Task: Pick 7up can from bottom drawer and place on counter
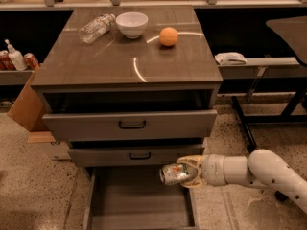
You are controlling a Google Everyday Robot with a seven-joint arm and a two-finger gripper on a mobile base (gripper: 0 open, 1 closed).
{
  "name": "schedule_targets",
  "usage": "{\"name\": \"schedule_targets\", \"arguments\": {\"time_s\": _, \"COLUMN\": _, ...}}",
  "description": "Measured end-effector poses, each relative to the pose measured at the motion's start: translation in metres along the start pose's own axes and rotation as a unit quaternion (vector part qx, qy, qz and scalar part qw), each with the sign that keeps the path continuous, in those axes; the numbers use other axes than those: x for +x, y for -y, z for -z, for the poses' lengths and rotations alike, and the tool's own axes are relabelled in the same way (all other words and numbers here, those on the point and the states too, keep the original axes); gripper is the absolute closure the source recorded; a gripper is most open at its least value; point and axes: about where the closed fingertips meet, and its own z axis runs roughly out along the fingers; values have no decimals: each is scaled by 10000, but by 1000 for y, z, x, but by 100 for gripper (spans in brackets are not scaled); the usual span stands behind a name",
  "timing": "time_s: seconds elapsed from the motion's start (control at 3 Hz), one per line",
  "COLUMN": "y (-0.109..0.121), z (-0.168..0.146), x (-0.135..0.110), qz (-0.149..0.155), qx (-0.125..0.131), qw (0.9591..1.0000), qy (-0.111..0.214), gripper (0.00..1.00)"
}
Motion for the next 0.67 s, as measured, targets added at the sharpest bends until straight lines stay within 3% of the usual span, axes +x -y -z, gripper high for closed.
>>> {"name": "schedule_targets", "arguments": {"time_s": 0.33, "y": 1, "z": 1, "x": -1, "qz": 12, "qx": 4, "qw": 10000, "qy": 4, "gripper": 100}}
{"name": "schedule_targets", "arguments": {"time_s": 0.67, "y": 16, "z": 14, "x": -12, "qz": 100, "qx": 187, "qw": 9997, "qy": 127, "gripper": 100}}
